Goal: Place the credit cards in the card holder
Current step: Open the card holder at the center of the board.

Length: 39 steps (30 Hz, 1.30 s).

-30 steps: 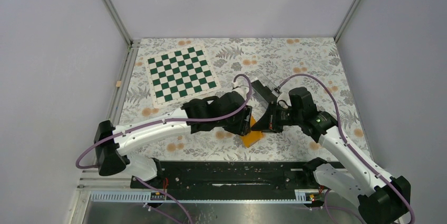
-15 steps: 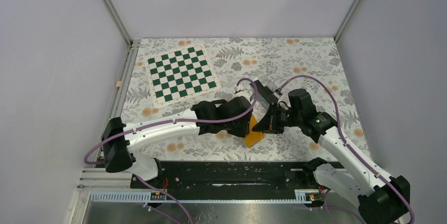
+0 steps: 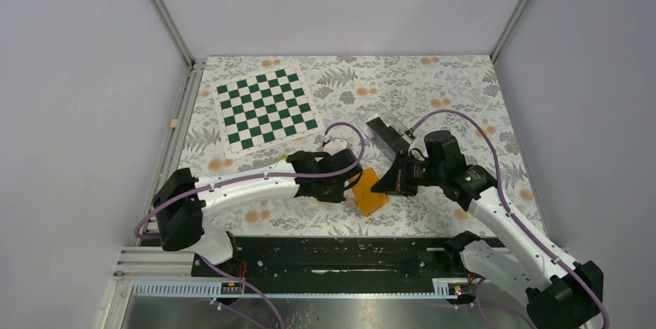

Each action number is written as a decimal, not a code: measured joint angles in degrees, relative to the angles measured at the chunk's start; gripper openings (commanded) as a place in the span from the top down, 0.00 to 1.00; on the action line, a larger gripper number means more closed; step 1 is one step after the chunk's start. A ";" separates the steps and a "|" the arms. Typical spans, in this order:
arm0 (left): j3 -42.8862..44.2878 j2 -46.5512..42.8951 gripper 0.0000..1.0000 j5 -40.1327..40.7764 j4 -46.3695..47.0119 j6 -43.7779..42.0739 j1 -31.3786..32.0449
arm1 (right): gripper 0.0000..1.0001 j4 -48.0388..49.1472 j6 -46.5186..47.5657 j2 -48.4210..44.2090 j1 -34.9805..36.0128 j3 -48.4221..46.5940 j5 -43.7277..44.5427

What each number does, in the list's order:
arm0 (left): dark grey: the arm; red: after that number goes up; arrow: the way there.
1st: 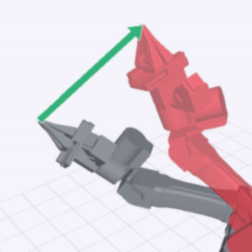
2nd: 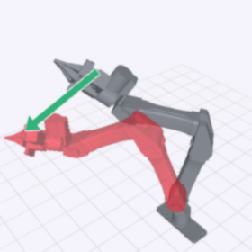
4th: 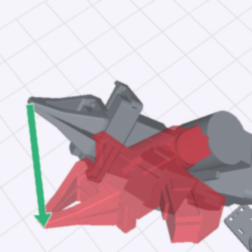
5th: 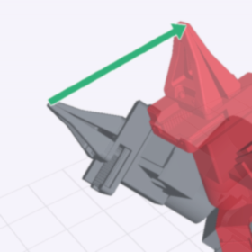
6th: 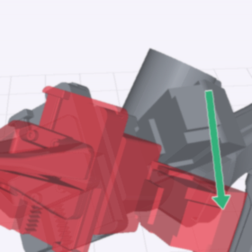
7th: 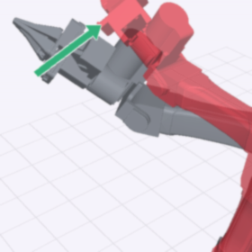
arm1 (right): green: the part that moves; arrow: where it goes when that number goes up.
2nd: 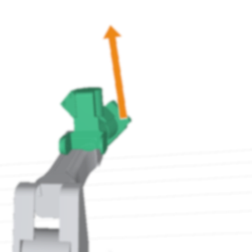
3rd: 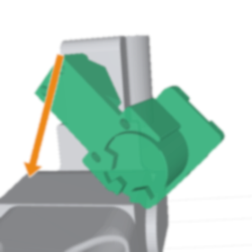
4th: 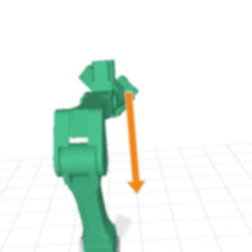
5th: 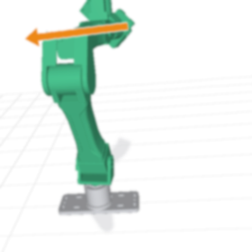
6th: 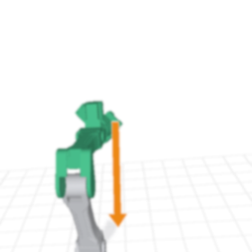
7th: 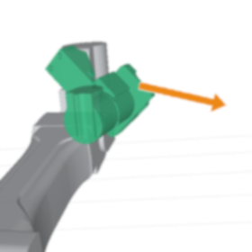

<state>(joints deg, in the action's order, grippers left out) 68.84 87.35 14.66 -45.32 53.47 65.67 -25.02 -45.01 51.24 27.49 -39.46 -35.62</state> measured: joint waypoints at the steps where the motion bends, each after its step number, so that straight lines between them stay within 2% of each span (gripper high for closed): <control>1: -1.31 0.00 0.88 0.04 -0.59 0.31 -0.61 | 1.00 0.00 0.02 -0.11 0.00 -0.09 -0.22; 4: -4.50 -0.31 0.83 -0.02 -2.29 1.03 -2.75 | 1.00 0.02 0.22 -0.24 0.00 -0.39 -0.63; 7: -7.10 -2.75 0.65 -1.46 -1.27 0.98 -4.70 | 1.00 0.02 0.39 -0.28 0.00 -0.70 -0.90; 8: -8.52 -4.46 0.54 -2.91 0.15 0.87 -5.73 | 1.00 0.02 0.44 -0.31 0.00 -0.76 -0.96; 11: -13.14 -10.71 0.37 -7.65 5.27 0.37 -8.83 | 1.00 0.02 0.66 -0.31 0.00 -0.85 -0.92; 15: -18.49 -19.78 0.26 -15.50 13.27 0.50 -13.11 | 1.00 0.00 0.83 -0.24 0.00 -1.22 -0.72; 19: -20.87 -25.07 0.24 -21.73 21.64 2.45 -14.86 | 1.00 0.02 0.85 0.35 0.00 -2.29 -0.31; 23: -17.20 -20.92 0.25 -25.44 24.39 3.41 -13.94 | 1.00 0.04 1.07 1.20 0.00 -2.73 0.02; 30: -4.20 -9.09 0.39 -24.68 16.94 2.89 -9.42 | 1.00 0.02 1.27 1.55 0.00 -2.80 0.52; 39: -3.32 -8.04 0.48 -22.36 9.88 2.93 -8.83 | 1.00 0.02 1.25 3.72 0.00 -4.79 2.23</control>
<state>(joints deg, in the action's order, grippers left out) 65.52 79.31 -7.70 -35.44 56.40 56.84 -24.99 -43.77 54.96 27.49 -44.25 -33.39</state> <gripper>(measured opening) 0.537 0.077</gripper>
